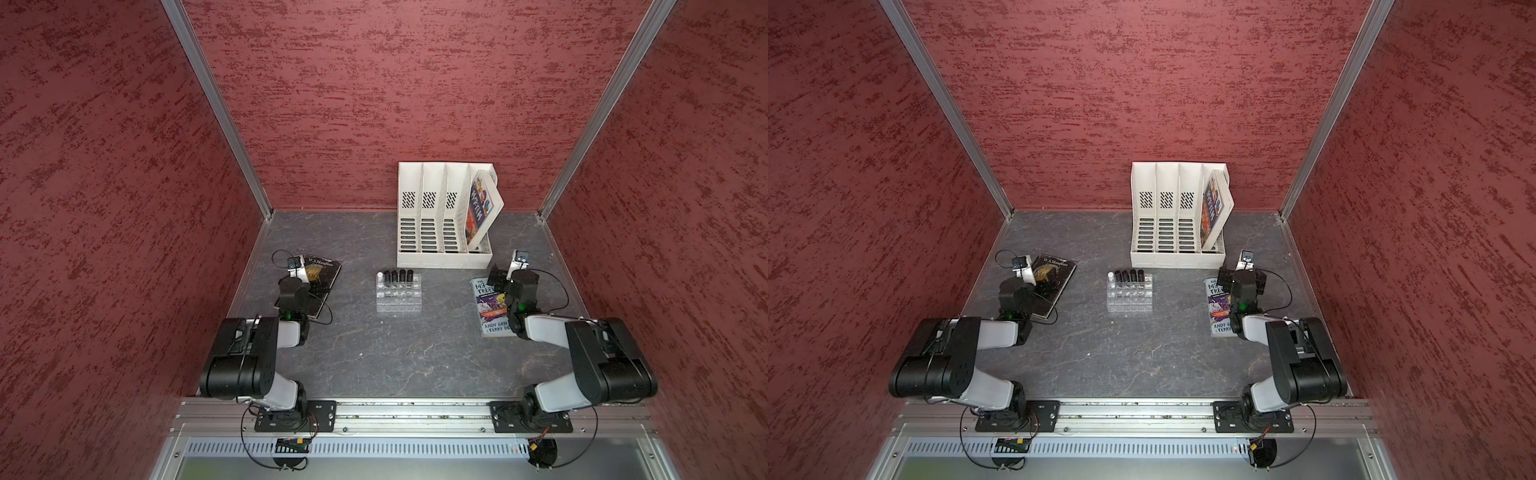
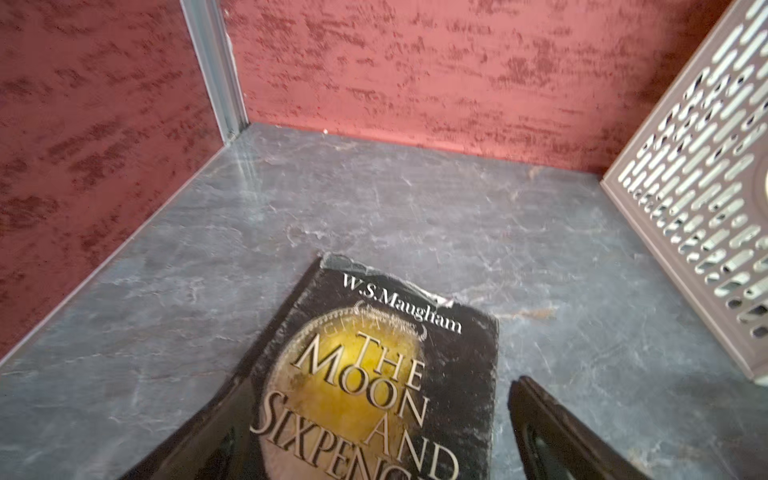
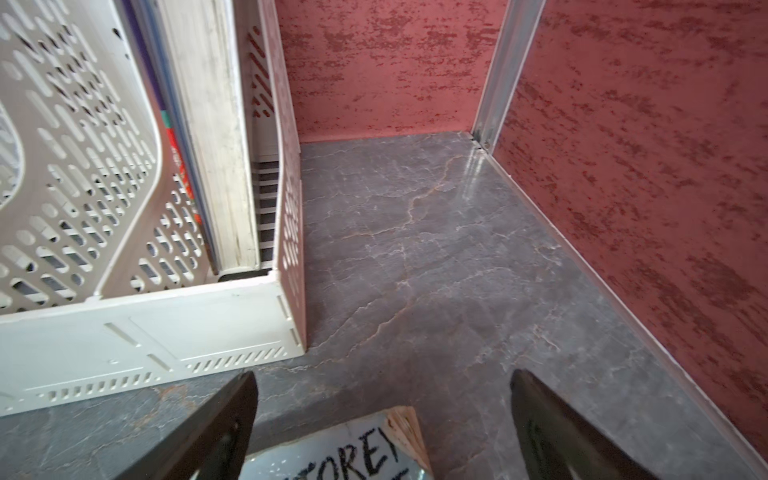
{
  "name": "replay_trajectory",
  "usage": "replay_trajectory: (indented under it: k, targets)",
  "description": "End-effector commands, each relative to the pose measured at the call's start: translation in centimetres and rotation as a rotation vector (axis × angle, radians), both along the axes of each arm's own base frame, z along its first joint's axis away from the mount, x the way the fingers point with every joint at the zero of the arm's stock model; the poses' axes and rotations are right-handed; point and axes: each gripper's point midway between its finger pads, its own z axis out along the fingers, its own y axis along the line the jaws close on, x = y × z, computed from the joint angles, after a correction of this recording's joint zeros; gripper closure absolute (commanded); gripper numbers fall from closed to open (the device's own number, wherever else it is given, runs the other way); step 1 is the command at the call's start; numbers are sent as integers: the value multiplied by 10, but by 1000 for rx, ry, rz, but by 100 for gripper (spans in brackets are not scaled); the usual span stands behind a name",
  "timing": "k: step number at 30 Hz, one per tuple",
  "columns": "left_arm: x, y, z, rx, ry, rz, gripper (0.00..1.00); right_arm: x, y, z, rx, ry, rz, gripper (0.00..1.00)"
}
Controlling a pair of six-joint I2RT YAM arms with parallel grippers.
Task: Arrange the lipsticks in the organizer
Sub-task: Reset both arms
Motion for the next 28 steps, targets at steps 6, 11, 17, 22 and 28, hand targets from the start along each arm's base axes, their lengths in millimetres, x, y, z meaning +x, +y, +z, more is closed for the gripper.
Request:
replay_trajectory:
  k: [6, 11, 17, 22, 28]
  targets:
    - [10, 1, 22, 5, -86, -8, 0, -2, -2, 5, 31, -109, 55, 1]
    - [11, 0, 22, 19, -81, -4, 0, 0, -1, 5, 32, -104, 55, 1]
    - [12, -3, 21, 34, -74, -6, 0, -1, -1, 5, 33, -101, 55, 1]
    - [12, -3, 22, 34, -75, -5, 0, -1, -1, 5, 33, -102, 56, 1]
    - [11, -2, 21, 43, -74, 12, 0, -1, -1, 6, 32, -102, 56, 1]
